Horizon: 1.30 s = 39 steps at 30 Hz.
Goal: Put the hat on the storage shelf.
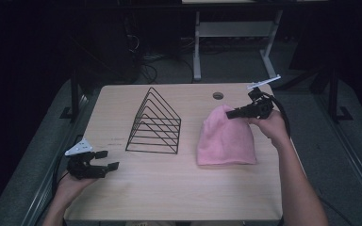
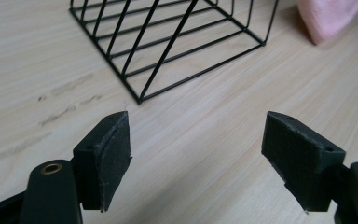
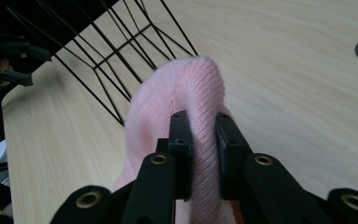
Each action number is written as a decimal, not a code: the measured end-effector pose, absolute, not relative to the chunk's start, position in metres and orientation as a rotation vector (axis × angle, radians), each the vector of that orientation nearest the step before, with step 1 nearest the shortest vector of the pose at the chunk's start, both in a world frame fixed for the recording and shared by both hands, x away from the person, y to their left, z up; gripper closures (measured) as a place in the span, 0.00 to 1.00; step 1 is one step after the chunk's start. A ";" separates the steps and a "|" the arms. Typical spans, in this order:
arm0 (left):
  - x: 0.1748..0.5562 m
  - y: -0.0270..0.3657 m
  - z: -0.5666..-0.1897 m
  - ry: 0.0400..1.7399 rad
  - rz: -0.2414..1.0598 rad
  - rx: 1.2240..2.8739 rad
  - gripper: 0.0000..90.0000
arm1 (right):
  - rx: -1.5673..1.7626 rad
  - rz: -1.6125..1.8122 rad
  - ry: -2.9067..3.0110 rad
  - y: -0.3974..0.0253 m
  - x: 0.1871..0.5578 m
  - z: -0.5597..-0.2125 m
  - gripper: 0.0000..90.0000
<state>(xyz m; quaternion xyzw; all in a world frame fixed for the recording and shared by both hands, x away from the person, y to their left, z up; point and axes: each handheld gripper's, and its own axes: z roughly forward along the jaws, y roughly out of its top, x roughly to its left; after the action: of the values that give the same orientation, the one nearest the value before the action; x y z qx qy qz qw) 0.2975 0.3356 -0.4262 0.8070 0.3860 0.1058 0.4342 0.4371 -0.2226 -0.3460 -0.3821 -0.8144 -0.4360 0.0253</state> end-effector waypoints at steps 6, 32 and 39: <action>0.305 0.328 -0.414 0.904 0.238 2.045 0.27 | -1.144 -1.397 -2.544 -0.220 0.432 -0.326 0.88; 0.328 0.325 -0.356 0.758 0.157 2.080 0.27 | -0.966 -1.523 -2.620 -0.188 0.426 -0.260 0.88; 0.335 0.322 -0.336 0.716 0.153 2.100 0.27 | -0.915 -1.552 -2.630 -0.176 0.425 -0.237 0.88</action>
<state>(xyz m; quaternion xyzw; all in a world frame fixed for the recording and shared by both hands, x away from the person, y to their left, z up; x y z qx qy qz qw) 0.3353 0.3218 -0.3362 0.8466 0.2885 0.0618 0.4429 0.4249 -0.1764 -0.2373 -0.2870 -0.8247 -0.4868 -0.0230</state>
